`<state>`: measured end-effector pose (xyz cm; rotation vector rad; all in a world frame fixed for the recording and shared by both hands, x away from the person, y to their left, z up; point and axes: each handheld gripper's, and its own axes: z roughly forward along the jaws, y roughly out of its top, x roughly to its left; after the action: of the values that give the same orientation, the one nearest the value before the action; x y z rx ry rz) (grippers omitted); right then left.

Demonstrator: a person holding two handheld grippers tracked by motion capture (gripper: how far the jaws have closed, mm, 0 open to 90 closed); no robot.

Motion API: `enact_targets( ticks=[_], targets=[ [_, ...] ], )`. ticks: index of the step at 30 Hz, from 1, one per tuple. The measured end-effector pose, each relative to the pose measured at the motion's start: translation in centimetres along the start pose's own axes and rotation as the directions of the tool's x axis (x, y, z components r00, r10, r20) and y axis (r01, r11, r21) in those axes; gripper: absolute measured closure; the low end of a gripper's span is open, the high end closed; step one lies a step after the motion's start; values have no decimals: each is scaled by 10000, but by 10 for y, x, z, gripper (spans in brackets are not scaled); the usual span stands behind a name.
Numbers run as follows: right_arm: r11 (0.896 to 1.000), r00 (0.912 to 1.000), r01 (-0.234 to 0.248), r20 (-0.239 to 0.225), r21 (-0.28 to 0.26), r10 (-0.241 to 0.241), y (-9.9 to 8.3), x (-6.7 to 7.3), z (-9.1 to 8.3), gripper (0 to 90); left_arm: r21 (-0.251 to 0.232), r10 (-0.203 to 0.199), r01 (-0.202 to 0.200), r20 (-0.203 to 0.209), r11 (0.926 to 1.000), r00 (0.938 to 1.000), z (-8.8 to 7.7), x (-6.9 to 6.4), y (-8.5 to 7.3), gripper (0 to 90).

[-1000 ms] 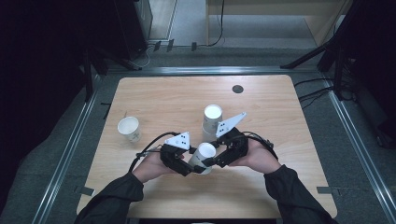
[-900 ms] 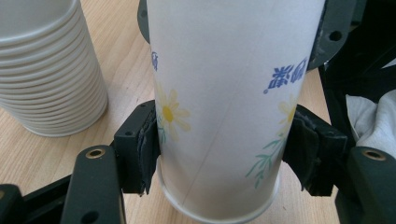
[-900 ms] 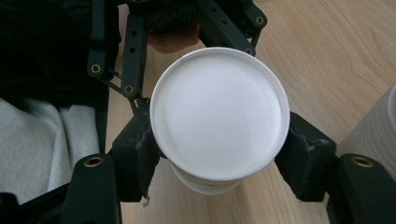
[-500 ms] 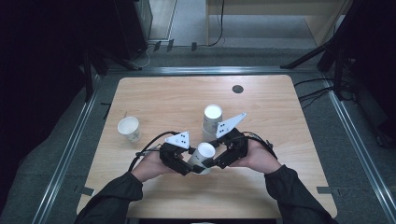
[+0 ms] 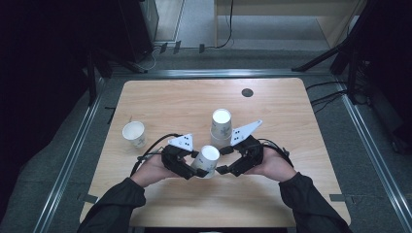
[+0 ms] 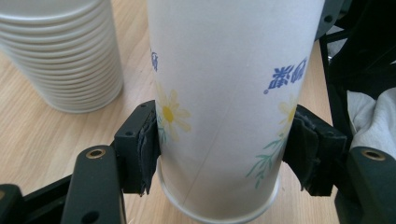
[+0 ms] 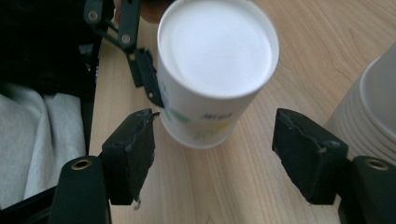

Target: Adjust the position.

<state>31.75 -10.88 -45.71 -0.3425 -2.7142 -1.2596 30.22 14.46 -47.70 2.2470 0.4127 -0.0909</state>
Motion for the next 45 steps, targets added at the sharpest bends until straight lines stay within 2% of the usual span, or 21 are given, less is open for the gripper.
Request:
enact_targets(
  ticks=[3, 4, 8, 16, 20, 22, 27, 30, 33, 35, 36, 41, 45],
  targets=[
    [10000, 10000, 16, 81, 65, -17, -3, 0, 1, 309, -28, -183, 182, -74, 9998, 9998, -5, 3, -1, 338],
    [9999, 10000, -28, 85, 97, 27, -4, 0, 1, 311, 99, -218, 220, -132, 9997, 9997, -7, 4, 0, 338],
    [9999, 9999, -26, 171, 120, 24, -7, 0, 2, 313, 231, -174, 180, -264, 9996, 9995, -13, 5, 2, 337],
    [10000, 9985, -39, 551, -55, 42, -11, 1, -2, 315, 1095, -2, 32, -281, 9940, 9996, -17, 12, 12, 336],
    [10000, 9985, -11, 543, 2, 10, -12, 1, 0, 315, 1649, 353, -328, -120, 9858, 9993, -17, 12, 23, 335],
    [10000, 9986, -49, 532, 13, 48, -11, 2, 1, 315, 1993, 661, -635, -66, 9779, 9978, -16, 12, 29, 334],
    [9999, 9983, -20, 583, -106, 26, -10, 1, 0, 315, 2609, 1015, -1000, 78, 9602, 9948, -14, 9, 40, 331],
    [9999, 9982, -3, 601, -150, 12, -10, 1, 0, 315, 2727, 1152, -1111, 9, 9557, 9933, -10, 8, 42, 329],
    [9999, 9978, 36, 669, -149, -26, -10, 1, 0, 313, 2745, 1072, -1050, 69, 9558, 9942, -4, 6, 39, 330],
    [9997, 9979, 57, 647, -223, -42, -10, 1, 1, 312, 3046, 1250, -1197, 20, 9449, 9922, 0, 4, 37, 330],
    [9997, 9978, 111, 652, -240, -95, -10, 1, 1, 312, 3129, 1289, -1232, 26, 9418, 9917, 1, 3, 37, 330],
    [9994, 9986, 255, 462, -249, -243, -7, 3, 5, 304, 3367, 1462, -1435, 173, 9306, 9891, 7, -2, 36, 329],
    [9986, 9985, 454, 318, -259, -446, -5, 5, 11, 303, 3459, 1577, -1568, 259, 9251, 9872, 12, -5, 36, 329]
  ],
)
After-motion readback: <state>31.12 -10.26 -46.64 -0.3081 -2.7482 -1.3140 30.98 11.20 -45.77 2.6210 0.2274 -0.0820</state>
